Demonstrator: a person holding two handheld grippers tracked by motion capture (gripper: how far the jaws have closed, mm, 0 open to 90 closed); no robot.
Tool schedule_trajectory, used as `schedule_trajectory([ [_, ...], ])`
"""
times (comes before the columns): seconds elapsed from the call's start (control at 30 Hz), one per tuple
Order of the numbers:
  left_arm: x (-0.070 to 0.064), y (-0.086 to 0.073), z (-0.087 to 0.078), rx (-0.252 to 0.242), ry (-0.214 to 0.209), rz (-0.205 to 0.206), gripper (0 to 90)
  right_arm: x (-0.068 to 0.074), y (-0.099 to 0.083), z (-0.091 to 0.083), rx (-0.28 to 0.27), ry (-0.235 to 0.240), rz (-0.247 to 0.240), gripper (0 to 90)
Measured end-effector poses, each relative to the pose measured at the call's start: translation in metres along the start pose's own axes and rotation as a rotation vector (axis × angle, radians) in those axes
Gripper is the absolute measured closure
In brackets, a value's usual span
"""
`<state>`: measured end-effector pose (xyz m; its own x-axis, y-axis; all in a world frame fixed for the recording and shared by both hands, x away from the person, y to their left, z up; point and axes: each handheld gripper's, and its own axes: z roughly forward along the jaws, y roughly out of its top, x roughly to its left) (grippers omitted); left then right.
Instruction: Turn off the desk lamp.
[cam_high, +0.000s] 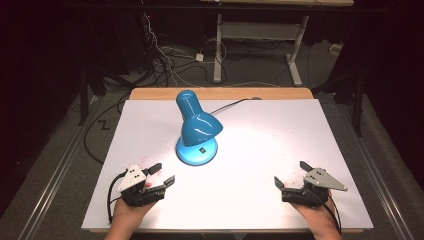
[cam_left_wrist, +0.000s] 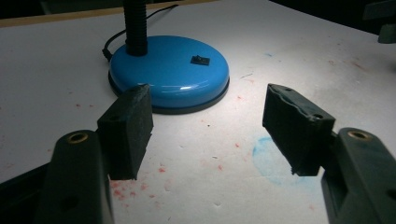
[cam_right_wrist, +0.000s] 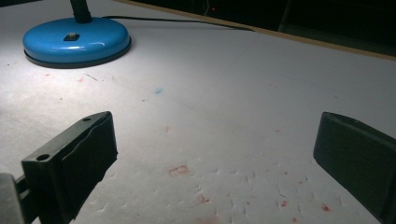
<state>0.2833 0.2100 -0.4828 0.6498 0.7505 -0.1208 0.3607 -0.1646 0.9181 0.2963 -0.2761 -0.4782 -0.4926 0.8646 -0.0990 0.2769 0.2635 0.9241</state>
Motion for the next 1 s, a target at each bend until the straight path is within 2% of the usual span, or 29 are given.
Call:
schedule_trajectory([
  [0.23,0.0020,0.0002,0.0013,0.013,0.006,-0.021,52.6,0.0021,0.0005,0.0015,0.004,0.000,-0.003,0.4],
  [0.47,0.0015,-0.0002,0.0021,0.025,-0.018,-0.004,66.7,0.0028,0.0005,0.0017,0.005,0.002,-0.009,0.4],
  [0.67,0.0023,-0.0003,0.0049,0.053,-0.040,-0.017,73.8,0.0023,0.0005,0.0005,0.000,0.002,-0.006,0.4],
  [0.73,0.0019,-0.0003,0.0048,0.050,-0.039,-0.016,78.1,0.0024,0.0007,0.0005,-0.001,0.006,-0.007,0.4],
  [0.8,0.0025,0.0002,0.0046,0.046,-0.053,-0.026,78.2,0.0018,0.0007,0.0007,-0.004,0.006,-0.008,0.3],
  [1.0,0.0031,0.0004,0.0040,0.040,-0.050,-0.027,85.2,0.0015,0.0003,0.0013,0.001,0.006,-0.007,0.4],
])
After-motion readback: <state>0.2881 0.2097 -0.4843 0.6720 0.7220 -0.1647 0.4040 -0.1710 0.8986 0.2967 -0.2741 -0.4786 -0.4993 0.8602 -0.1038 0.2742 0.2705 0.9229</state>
